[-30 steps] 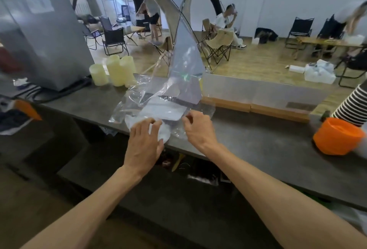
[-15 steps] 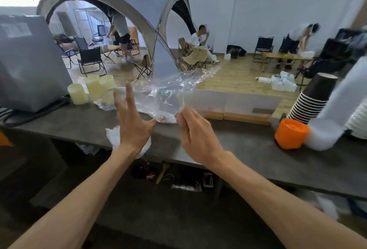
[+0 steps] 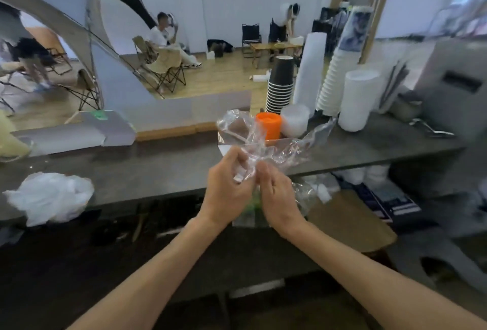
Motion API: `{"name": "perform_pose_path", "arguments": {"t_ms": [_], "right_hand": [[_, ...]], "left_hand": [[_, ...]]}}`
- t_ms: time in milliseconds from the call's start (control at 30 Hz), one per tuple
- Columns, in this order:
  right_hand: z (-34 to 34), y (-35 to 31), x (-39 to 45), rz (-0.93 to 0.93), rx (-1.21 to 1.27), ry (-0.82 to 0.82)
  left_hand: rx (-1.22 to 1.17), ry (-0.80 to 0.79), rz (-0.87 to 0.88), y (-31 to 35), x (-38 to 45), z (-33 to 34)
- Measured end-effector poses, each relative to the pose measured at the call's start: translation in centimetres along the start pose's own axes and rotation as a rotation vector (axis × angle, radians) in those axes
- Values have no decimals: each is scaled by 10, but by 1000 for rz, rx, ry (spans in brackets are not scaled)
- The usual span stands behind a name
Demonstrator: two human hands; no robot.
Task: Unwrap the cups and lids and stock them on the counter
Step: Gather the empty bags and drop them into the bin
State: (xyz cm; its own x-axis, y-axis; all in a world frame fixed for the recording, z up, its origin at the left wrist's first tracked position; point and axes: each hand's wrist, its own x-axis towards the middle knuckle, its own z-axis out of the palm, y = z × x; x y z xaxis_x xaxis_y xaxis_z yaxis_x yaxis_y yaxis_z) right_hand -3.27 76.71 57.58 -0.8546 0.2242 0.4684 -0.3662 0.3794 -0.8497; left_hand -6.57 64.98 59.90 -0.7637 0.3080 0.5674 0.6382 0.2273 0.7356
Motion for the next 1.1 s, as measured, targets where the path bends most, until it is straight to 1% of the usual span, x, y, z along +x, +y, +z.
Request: {"name": "perform_pose_path", "arguments": {"t_ms": [67,133,167,233,300,400,500,600,700,767,833,933,967,1000,1033,1100], "right_hand": [[-35,11,-7,16,21,10],[-72,28,-15,46,-7,16],[-91,38,-19,58,-47,13],[-135,60,-30,97,-211,-18],[-183,85,-47,162,-325,-73],[-259,112,-74,252,-310,-80],[-334,144,-98,314,-281,-85],[-393,184,-119,441,-319,-128],[-437,219,-133,518,-371,-170],[-453,236,-140,519,-428,-214],[-462,257,-148,555,-405,-202],[-473,301,-167,703,-450,-80],[-477,316,-173,764,-504,-106],[-480,331,-179,837,-556,-194],[-482,345,-184,919,-586,-317],[-480,374,-190,977,-645,-565]], "left_hand": [[-83,-86,-36,9,-1,33],[-94,-269,-13,19,-1,67],[-87,-378,8,24,-3,85],[-28,-556,59,32,-9,126],[67,-661,116,39,-18,173],[125,-760,177,53,-30,251],[212,-784,254,66,-40,335],[236,-817,294,74,-46,407],[246,-839,294,76,-48,458],[278,-834,289,74,-49,482],[302,-769,186,68,-49,497],[312,-612,-33,50,-41,505],[318,-579,-65,42,-38,506],[323,-560,-77,34,-36,507],[325,-552,-82,28,-35,508],[332,-543,-78,21,-36,512]]}}
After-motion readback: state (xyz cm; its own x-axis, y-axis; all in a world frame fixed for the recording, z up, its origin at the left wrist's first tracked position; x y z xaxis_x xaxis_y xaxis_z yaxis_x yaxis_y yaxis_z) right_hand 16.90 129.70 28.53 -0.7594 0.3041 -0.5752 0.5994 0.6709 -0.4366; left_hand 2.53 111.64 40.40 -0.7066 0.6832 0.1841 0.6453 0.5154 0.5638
